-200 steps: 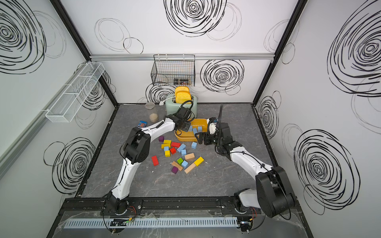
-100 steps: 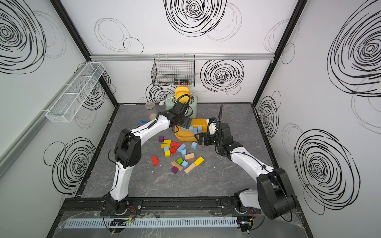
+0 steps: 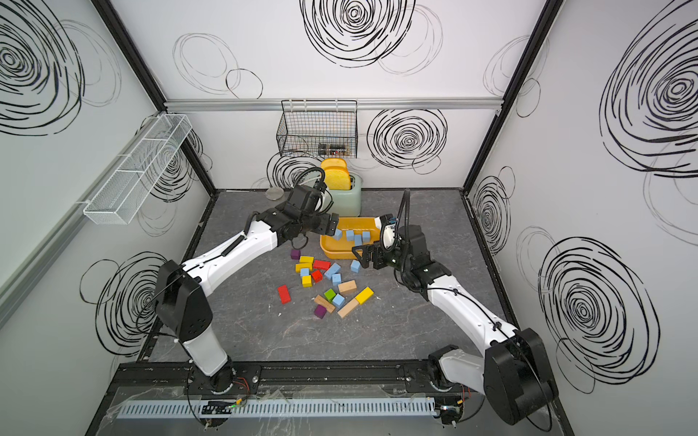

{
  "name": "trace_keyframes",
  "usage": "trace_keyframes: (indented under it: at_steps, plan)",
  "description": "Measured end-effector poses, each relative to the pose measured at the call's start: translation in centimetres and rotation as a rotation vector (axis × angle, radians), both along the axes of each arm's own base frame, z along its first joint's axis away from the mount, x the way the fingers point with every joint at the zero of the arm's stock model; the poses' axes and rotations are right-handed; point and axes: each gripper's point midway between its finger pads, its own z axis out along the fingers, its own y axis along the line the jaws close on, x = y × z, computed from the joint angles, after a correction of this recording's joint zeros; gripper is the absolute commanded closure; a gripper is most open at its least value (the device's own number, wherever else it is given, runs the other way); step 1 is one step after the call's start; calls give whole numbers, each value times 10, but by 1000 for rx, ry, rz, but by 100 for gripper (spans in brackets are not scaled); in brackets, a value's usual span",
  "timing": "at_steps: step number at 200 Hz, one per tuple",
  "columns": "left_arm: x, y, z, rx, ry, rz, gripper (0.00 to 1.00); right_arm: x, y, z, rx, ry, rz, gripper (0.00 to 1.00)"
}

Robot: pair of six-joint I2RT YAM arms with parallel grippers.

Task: Pick out the blue building blocks
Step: Place the building block in the storage box, then pick up the building block from the center of the board.

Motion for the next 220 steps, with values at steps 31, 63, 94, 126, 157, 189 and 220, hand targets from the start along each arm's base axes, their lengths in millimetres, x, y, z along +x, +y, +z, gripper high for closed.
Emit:
trace_keyframes:
  at_steps: [31, 63, 94, 126, 157, 189, 220]
  plan:
    - [-24, 19, -2, -27, 26, 26, 4, -14, 10, 7, 2, -11, 38, 2]
    - [-47, 38, -13, -49, 67, 60, 4, -28, 16, 11, 1, -20, 66, 2]
    - [-70, 53, -30, -60, 109, 83, 4, -38, 18, 11, -1, -22, 83, 2]
    - [-90, 65, -50, -55, 154, 105, 3, -46, 20, 4, -18, -3, 92, 2]
    - [-103, 73, -65, -52, 184, 120, 1, -55, 21, -10, -35, 23, 108, 2]
    - [-114, 80, -86, -39, 231, 129, 1, -64, 22, -23, -51, 50, 126, 2]
    - [-122, 85, -106, -34, 281, 134, 5, -66, 22, -29, -58, 61, 128, 2]
